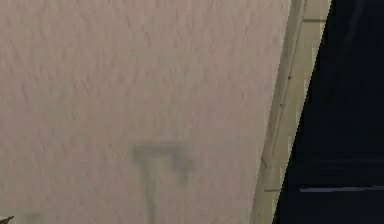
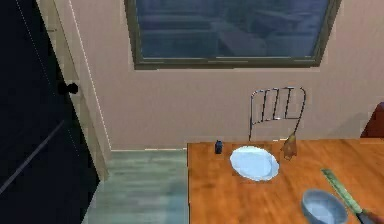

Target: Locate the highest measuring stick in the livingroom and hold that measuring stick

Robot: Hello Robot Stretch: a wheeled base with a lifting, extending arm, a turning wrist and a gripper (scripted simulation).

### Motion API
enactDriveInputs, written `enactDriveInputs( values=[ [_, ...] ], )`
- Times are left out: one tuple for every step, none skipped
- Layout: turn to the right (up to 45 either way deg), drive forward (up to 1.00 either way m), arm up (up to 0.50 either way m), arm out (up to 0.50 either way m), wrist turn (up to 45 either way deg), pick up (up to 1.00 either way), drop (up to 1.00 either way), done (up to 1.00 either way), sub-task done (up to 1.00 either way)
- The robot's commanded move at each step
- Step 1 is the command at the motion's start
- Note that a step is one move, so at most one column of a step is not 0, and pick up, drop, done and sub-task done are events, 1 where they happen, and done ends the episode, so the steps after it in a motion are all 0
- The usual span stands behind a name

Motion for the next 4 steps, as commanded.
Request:
enactDriveInputs(
  values=[
    [39.0, 0.0, 0.0, 0.0, 0.0, 0.0, 0.0, 0.0, 0.0],
    [0.0, 0.2, 0.0, 0.0, 0.0, 0.0, 0.0, 0.0, 0.0],
    [45.0, 0.0, 0.0, 0.0, 0.0, 0.0, 0.0, 0.0, 0.0],
    [3.0, 0.0, 0.0, 0.0, 0.0, 0.0, 0.0, 0.0, 0.0]
  ],
)
